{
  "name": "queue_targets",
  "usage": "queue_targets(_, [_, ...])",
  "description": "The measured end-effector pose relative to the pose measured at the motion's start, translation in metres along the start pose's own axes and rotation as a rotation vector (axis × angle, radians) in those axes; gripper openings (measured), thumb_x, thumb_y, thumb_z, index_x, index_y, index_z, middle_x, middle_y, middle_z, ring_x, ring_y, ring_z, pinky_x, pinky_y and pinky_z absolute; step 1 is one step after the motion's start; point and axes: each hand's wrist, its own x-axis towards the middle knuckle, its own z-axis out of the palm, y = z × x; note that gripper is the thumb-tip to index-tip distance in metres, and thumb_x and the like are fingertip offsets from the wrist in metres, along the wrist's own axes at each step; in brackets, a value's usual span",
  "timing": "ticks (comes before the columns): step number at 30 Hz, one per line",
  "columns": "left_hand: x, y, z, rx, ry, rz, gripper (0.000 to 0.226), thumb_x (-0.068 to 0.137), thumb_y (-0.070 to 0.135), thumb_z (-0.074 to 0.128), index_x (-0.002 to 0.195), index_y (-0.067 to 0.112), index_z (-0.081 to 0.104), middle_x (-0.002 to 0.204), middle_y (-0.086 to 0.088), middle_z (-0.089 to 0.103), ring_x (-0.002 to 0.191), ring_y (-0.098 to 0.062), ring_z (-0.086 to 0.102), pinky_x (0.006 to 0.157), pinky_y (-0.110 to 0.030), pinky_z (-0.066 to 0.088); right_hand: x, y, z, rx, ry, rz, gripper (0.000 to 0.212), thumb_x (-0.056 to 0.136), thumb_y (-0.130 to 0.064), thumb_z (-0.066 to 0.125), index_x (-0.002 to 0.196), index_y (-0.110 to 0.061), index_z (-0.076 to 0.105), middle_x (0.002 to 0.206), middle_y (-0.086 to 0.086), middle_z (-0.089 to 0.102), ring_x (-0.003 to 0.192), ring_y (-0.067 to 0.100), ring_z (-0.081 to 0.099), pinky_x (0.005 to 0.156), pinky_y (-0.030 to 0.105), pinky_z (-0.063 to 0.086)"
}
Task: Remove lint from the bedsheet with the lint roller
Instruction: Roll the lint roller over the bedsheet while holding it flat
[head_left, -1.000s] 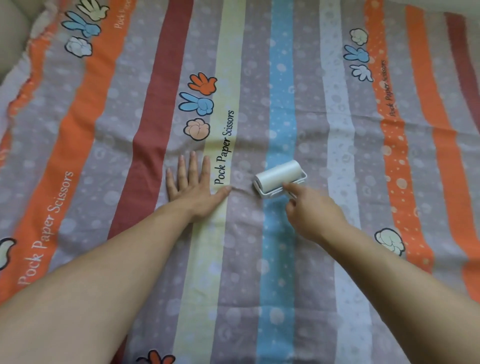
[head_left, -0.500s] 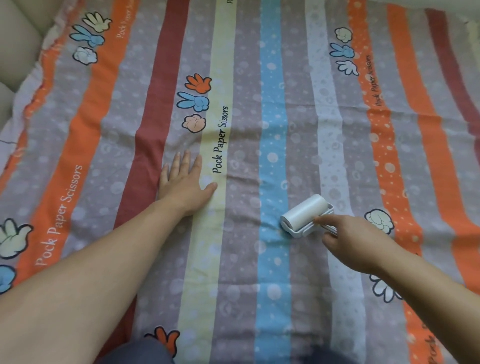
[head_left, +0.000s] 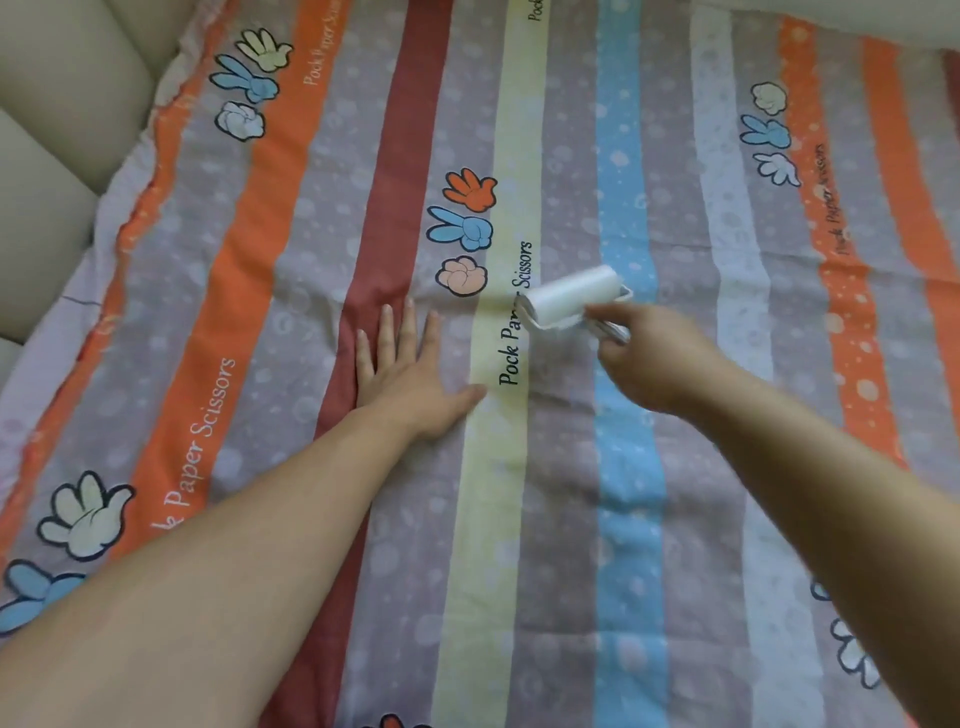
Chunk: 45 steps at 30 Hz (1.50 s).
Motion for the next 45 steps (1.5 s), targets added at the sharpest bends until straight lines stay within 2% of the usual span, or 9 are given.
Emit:
queue_targets(3, [0.004,-0.008,0.004,-0.031,0.006,0.030,0.112,0.081,0.089,0.033,0.157,0.029,-0.024,0.159,0.002,-0.041,0.144,-0.022,-0.042,0.118,-0.050,-0.024,0.038,-0.030,0.038,0.122,0.026,0.046,0.049,0.094,-0.018,0.044,0.142,-0.029,0.047,0.136,0.006,0.057,0.118,0.032,0.054,0.094,0.034,0.045])
queue_targets(8, [0.009,-0.014,0.008,-0.069,-0.001,0.080,0.108,0.084,0.085,0.031,0.156,0.029,-0.028,0.157,0.003,-0.045,0.143,-0.022,-0.044,0.117,-0.051,-0.026,0.048,-0.036,0.054,0.104,0.030,0.102,0.049,0.095,-0.020,0.045,0.142,-0.030,0.046,0.137,0.006,0.056,0.121,0.031,0.052,0.090,0.033,0.043])
queue_targets(15, [0.009,-0.010,0.007,-0.056,-0.023,0.035,0.103,0.088,0.082,0.028,0.153,0.030,-0.032,0.155,0.004,-0.047,0.141,-0.021,-0.047,0.115,-0.049,-0.028,0.032,-0.019,0.052,0.048,-0.031,0.130,0.051,0.093,-0.025,0.045,0.142,-0.036,0.044,0.124,0.010,0.063,0.110,0.034,0.056,0.082,0.039,0.048])
queue_targets(24, [0.006,-0.004,0.006,0.006,-0.031,0.006,0.106,0.084,0.088,0.022,0.155,0.028,-0.030,0.159,0.001,-0.042,0.143,-0.023,-0.044,0.118,-0.051,-0.024,-0.042,0.027,0.064,-0.010,-0.130,0.189,0.052,0.093,-0.028,0.040,0.142,-0.047,0.036,0.117,0.005,0.065,0.102,0.029,0.059,0.071,0.035,0.045])
queue_targets(30, [0.007,-0.006,0.011,0.009,0.016,0.015,0.104,0.084,0.088,0.023,0.157,0.029,-0.024,0.162,0.002,-0.036,0.145,-0.022,-0.041,0.117,-0.051,-0.023,-0.102,0.060,0.069,-0.055,-0.157,0.191,0.052,0.093,-0.029,0.040,0.141,-0.049,0.038,0.112,-0.003,0.067,0.098,0.022,0.060,0.068,0.033,0.046])
queue_targets(36, [-0.010,-0.011,0.006,0.045,0.025,0.026,0.094,0.090,0.083,0.020,0.159,0.031,-0.019,0.164,0.002,-0.031,0.149,-0.021,-0.033,0.121,-0.048,-0.019,-0.127,0.078,0.062,-0.045,-0.158,0.176,0.052,0.090,-0.026,0.046,0.138,-0.047,0.045,0.113,-0.003,0.067,0.097,0.020,0.061,0.068,0.030,0.046])
queue_targets(39, [-0.032,-0.017,0.012,0.061,0.022,-0.020,0.088,0.094,0.076,0.021,0.160,0.030,-0.016,0.164,0.001,-0.032,0.151,-0.021,-0.030,0.122,-0.048,-0.016,-0.137,0.082,0.058,-0.069,-0.198,0.145,0.051,0.091,-0.026,0.044,0.139,-0.045,0.045,0.122,-0.004,0.064,0.098,0.019,0.060,0.068,0.028,0.044])
queue_targets(43, [-0.056,-0.025,0.018,0.097,0.015,-0.060,0.087,0.096,0.073,0.025,0.161,0.028,-0.012,0.166,-0.003,-0.026,0.153,-0.023,-0.024,0.123,-0.049,-0.012,-0.154,0.092,0.033,-0.164,-0.310,0.131,0.049,0.093,-0.027,0.042,0.137,-0.046,0.046,0.128,-0.005,0.059,0.082,0.012,0.053,0.062,0.023,0.039])
queue_targets(45, [-0.060,-0.028,0.014,0.110,0.017,-0.059,0.087,0.097,0.071,0.031,0.162,0.027,-0.007,0.167,-0.005,-0.023,0.154,-0.024,-0.021,0.125,-0.048,-0.009,-0.160,0.093,0.015,-0.185,-0.330,0.135,0.047,0.093,-0.030,0.041,0.135,-0.049,0.046,0.111,-0.009,0.060,0.067,0.003,0.047,0.059,0.021,0.038])
